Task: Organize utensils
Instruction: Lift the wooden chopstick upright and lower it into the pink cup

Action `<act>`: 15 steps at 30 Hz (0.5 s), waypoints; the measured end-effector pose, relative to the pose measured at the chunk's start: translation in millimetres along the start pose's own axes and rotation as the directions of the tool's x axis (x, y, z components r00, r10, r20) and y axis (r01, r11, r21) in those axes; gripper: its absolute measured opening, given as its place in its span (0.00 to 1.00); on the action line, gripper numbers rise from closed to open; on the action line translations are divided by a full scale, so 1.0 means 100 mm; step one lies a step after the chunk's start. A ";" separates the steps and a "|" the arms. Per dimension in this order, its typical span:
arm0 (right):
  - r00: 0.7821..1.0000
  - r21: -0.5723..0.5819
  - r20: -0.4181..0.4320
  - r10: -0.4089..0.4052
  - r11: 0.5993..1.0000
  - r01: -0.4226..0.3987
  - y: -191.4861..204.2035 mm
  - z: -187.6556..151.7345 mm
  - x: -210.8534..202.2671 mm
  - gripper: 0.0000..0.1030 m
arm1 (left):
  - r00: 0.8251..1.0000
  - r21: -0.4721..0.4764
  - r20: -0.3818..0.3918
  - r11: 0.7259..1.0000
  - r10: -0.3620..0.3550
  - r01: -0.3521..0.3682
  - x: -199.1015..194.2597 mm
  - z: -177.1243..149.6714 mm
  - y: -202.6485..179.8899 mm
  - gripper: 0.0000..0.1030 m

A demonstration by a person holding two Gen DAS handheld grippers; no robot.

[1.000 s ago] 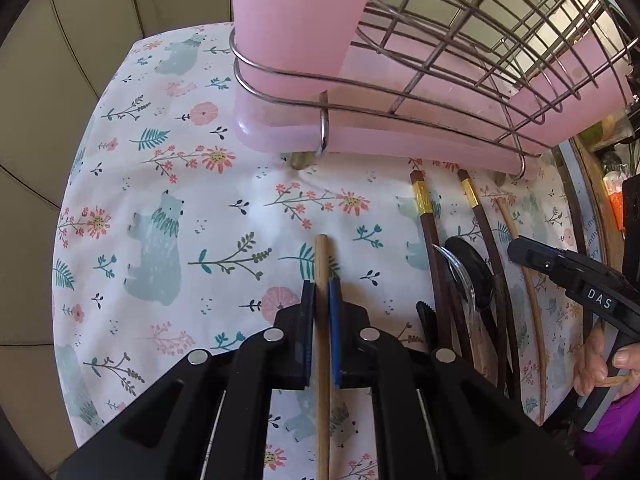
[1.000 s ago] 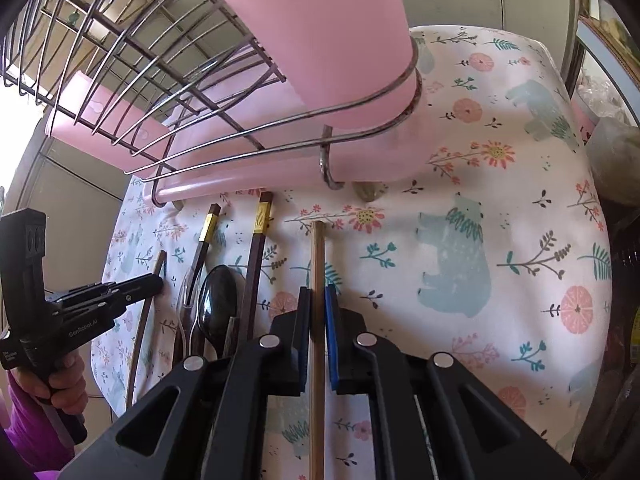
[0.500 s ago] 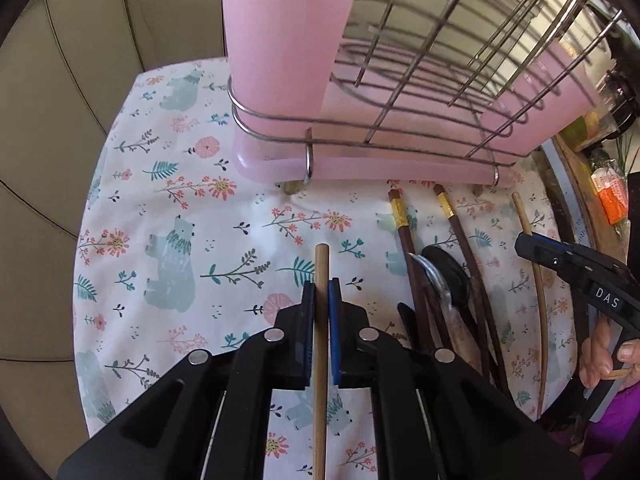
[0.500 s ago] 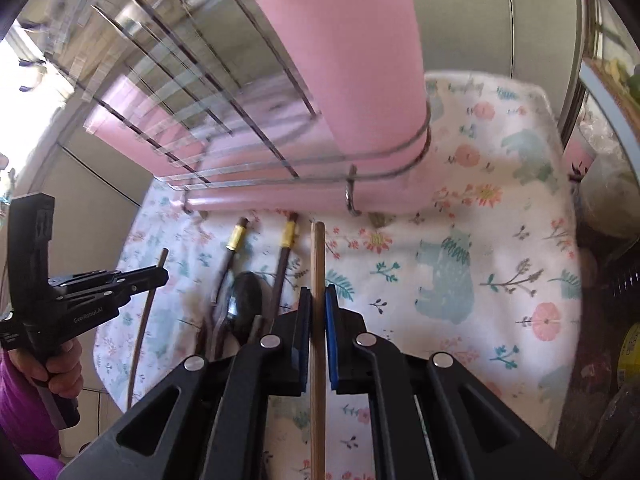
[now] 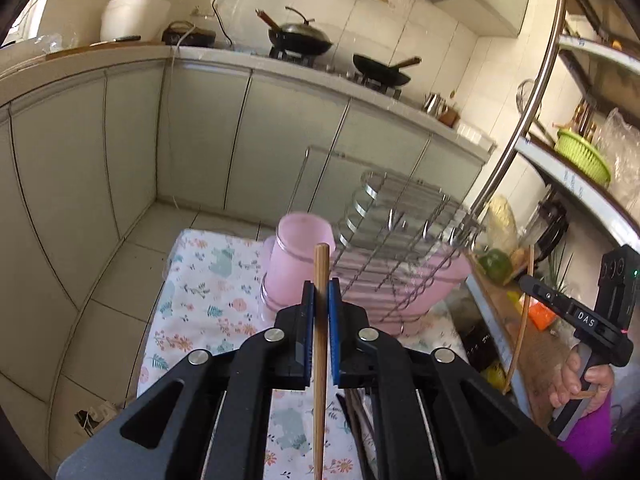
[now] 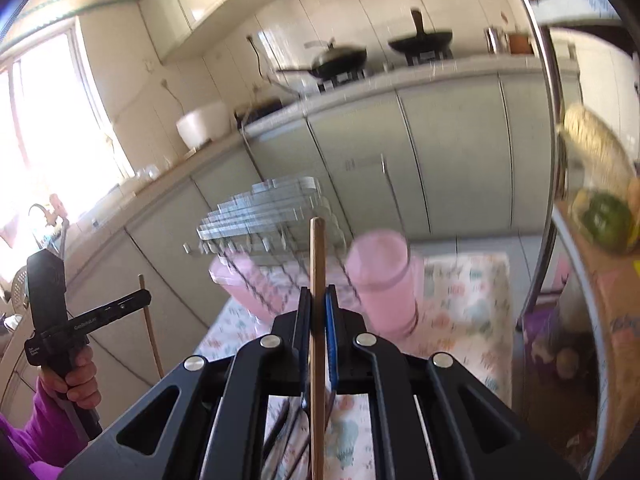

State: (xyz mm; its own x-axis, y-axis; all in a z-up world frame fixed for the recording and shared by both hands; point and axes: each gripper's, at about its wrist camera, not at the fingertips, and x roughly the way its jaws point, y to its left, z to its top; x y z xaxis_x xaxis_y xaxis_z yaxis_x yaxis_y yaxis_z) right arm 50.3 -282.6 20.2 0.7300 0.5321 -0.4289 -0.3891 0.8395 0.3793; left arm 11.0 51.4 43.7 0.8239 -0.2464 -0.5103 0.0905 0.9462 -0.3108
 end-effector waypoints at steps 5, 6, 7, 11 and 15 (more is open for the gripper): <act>0.980 -0.054 0.197 -0.013 0.998 0.024 0.11 0.47 -0.34 0.06 | 0.980 0.028 0.197 1.000 -0.019 0.014 -0.40 0.53 -0.18 0.06; 0.971 -0.068 0.239 -0.025 0.997 0.042 0.13 0.55 -0.37 0.06 | 0.971 0.039 0.236 0.999 -0.018 0.009 -0.47 0.61 -0.25 0.06; 0.962 -0.077 0.271 -0.036 0.995 0.059 0.14 0.63 -0.39 0.06 | 0.961 0.050 0.276 0.999 -0.014 0.000 -0.50 0.69 -0.30 0.06; 0.926 -0.073 0.371 -0.068 0.992 0.102 0.13 0.91 -0.35 0.06 | 0.927 0.057 0.375 0.998 0.006 -0.029 -0.41 0.99 -0.44 0.06; 0.894 -0.065 0.439 -0.092 0.989 0.133 0.06 1.11 -0.25 0.06 | 0.898 0.042 0.437 0.996 0.049 -0.075 -0.20 1.17 -0.48 0.06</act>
State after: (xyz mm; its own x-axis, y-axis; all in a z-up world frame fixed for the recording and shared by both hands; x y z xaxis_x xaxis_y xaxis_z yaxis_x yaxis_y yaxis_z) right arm 92.3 -303.3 124.4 0.9347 0.3505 -0.0586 -0.3241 0.9083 0.2644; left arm 55.3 35.2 162.8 0.9889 -0.0833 -0.1227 0.0522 0.9699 -0.2379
